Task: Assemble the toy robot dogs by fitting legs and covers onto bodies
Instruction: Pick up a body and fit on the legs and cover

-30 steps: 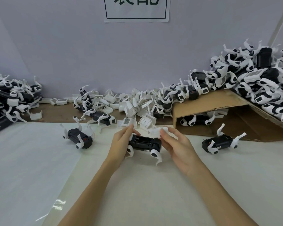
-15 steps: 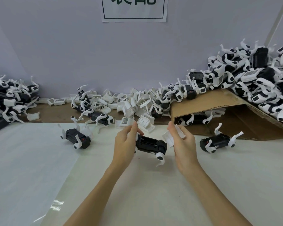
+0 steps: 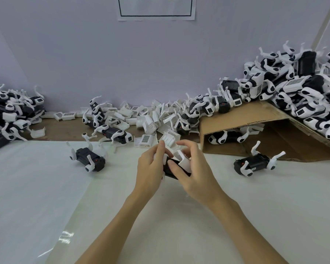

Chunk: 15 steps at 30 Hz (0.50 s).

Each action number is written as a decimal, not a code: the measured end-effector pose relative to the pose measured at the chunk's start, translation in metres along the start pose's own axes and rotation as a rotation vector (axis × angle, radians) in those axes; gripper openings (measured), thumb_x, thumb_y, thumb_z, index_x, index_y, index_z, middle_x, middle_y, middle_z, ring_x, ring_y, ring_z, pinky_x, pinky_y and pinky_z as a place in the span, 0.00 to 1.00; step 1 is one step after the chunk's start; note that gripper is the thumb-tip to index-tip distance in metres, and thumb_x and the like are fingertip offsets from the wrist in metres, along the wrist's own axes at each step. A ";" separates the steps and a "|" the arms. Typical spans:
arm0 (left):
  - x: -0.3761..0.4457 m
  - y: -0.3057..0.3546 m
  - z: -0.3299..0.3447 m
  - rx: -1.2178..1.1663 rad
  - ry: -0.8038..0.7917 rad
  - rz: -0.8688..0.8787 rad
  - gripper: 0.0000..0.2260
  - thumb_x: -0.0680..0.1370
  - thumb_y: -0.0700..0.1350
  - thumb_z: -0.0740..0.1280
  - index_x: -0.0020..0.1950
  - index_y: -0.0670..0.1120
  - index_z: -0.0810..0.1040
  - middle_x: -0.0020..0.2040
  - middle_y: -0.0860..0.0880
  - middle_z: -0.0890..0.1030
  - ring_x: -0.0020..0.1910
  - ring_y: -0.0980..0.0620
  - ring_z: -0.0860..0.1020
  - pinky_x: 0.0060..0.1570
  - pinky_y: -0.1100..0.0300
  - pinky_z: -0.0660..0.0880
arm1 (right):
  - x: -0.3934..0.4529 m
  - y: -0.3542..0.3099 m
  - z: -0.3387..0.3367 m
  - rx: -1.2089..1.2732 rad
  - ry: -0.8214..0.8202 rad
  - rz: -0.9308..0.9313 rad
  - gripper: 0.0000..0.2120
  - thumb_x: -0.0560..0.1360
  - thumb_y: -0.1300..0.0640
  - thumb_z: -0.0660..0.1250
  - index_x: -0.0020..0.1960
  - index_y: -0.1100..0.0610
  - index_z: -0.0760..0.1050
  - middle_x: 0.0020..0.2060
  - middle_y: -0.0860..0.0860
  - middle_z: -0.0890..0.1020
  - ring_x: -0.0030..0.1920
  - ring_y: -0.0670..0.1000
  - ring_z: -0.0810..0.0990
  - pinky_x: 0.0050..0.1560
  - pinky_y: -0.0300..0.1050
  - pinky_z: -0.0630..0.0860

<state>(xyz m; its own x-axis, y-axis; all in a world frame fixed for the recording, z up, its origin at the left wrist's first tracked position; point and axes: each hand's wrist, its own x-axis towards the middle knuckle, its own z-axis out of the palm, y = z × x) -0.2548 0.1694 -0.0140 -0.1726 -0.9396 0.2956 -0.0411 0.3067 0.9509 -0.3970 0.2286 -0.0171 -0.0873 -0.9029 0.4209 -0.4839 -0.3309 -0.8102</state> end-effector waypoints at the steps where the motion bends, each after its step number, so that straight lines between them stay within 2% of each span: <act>1: 0.000 0.000 0.000 -0.001 0.003 0.001 0.25 0.86 0.61 0.58 0.39 0.50 0.83 0.33 0.47 0.81 0.30 0.46 0.77 0.30 0.52 0.70 | -0.001 0.000 -0.002 0.029 -0.037 0.007 0.24 0.78 0.42 0.69 0.70 0.44 0.67 0.59 0.48 0.77 0.63 0.51 0.77 0.64 0.51 0.76; 3: 0.001 -0.002 0.000 0.012 0.008 0.002 0.25 0.87 0.60 0.57 0.39 0.49 0.83 0.34 0.47 0.81 0.28 0.46 0.75 0.29 0.52 0.71 | -0.002 -0.001 -0.006 0.013 -0.065 -0.013 0.21 0.79 0.45 0.66 0.70 0.45 0.69 0.62 0.45 0.76 0.66 0.48 0.75 0.66 0.52 0.74; 5: 0.001 -0.002 0.000 0.018 0.013 -0.008 0.26 0.87 0.60 0.57 0.41 0.47 0.83 0.32 0.48 0.80 0.26 0.47 0.75 0.27 0.54 0.71 | -0.001 -0.002 -0.007 -0.082 -0.056 -0.053 0.21 0.80 0.44 0.65 0.71 0.47 0.72 0.62 0.42 0.75 0.68 0.45 0.73 0.68 0.46 0.72; 7: 0.001 -0.003 0.000 0.032 0.014 -0.019 0.26 0.87 0.61 0.57 0.42 0.46 0.83 0.32 0.50 0.81 0.27 0.48 0.76 0.27 0.54 0.71 | -0.001 -0.002 -0.006 -0.203 -0.079 -0.059 0.29 0.79 0.37 0.63 0.75 0.48 0.72 0.60 0.41 0.74 0.67 0.43 0.72 0.68 0.41 0.71; 9: 0.000 -0.003 0.000 0.041 0.012 -0.022 0.26 0.87 0.62 0.57 0.42 0.47 0.83 0.32 0.45 0.80 0.29 0.47 0.77 0.29 0.53 0.72 | 0.000 0.000 -0.006 -0.229 -0.125 -0.039 0.36 0.79 0.32 0.57 0.81 0.48 0.66 0.58 0.39 0.72 0.67 0.43 0.70 0.68 0.40 0.70; 12: 0.000 -0.002 0.001 0.029 0.019 -0.027 0.27 0.88 0.61 0.56 0.42 0.46 0.83 0.36 0.38 0.80 0.31 0.43 0.76 0.32 0.49 0.72 | 0.001 0.002 -0.007 -0.142 -0.143 0.000 0.30 0.83 0.39 0.53 0.82 0.48 0.64 0.57 0.39 0.72 0.66 0.44 0.71 0.65 0.46 0.74; 15: 0.002 -0.003 0.000 0.039 0.035 -0.058 0.27 0.88 0.60 0.56 0.43 0.47 0.85 0.39 0.41 0.84 0.40 0.38 0.82 0.43 0.40 0.76 | 0.001 0.000 -0.005 -0.196 -0.074 -0.071 0.24 0.84 0.45 0.59 0.78 0.48 0.71 0.61 0.40 0.75 0.69 0.43 0.72 0.70 0.47 0.72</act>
<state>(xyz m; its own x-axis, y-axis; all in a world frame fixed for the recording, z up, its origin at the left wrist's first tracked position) -0.2553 0.1671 -0.0160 -0.1347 -0.9604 0.2437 -0.0881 0.2566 0.9625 -0.4019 0.2293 -0.0151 0.0137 -0.8990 0.4376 -0.6476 -0.3415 -0.6812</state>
